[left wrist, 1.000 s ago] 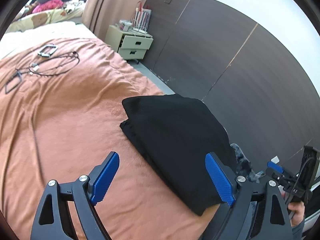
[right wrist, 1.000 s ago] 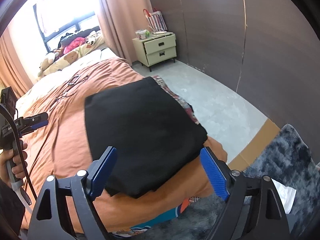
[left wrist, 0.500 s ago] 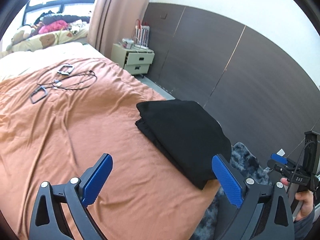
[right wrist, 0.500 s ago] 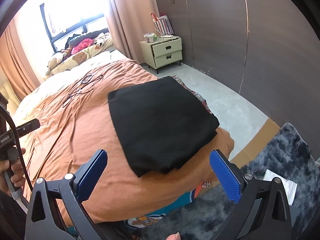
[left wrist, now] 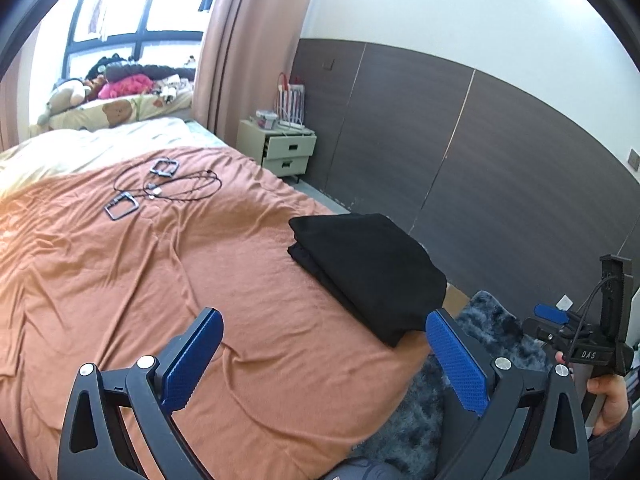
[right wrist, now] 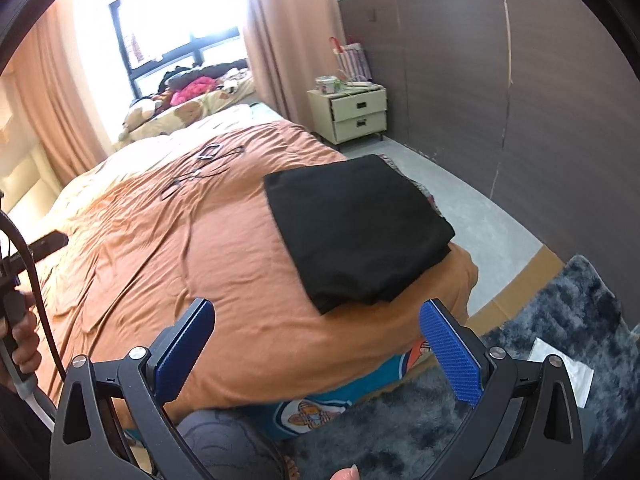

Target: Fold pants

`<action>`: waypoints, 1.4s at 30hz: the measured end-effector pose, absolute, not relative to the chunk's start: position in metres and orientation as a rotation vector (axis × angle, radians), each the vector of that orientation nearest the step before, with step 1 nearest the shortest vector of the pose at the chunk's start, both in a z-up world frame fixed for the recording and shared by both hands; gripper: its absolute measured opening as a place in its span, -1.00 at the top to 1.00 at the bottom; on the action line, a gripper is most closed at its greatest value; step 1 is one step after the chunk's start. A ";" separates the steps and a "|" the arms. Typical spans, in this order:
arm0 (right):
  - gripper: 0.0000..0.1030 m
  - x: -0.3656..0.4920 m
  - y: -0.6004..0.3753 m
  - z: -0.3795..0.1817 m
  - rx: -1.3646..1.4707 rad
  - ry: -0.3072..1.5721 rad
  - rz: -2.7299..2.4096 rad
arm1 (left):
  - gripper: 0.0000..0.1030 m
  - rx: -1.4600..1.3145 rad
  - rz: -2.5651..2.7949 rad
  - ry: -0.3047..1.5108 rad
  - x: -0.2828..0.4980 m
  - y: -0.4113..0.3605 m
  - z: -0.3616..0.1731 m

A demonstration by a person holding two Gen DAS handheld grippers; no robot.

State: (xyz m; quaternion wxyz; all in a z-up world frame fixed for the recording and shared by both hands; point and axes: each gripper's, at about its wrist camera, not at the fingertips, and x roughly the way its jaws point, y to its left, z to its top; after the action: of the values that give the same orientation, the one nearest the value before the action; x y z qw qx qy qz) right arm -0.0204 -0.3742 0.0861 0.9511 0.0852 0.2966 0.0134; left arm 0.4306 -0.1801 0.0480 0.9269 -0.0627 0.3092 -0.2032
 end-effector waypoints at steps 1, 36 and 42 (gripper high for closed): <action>-0.99 -0.026 -0.372 0.088 0.176 0.597 0.033 | -0.99 -0.121 -0.412 0.621 0.422 -0.178 0.052; -0.99 -0.163 -0.259 0.064 0.106 0.403 0.071 | -0.99 -0.061 -0.306 0.453 0.241 -0.080 0.076; -0.99 -0.168 -0.240 0.049 0.095 0.372 0.061 | -0.99 -0.085 -0.270 0.456 0.219 -0.058 0.067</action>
State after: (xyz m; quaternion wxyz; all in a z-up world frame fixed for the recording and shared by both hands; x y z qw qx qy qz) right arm -0.1679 -0.2398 0.0488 0.9811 0.0472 0.1850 0.0304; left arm 0.2186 -0.0581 0.0672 0.9642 -0.0419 0.2255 -0.1334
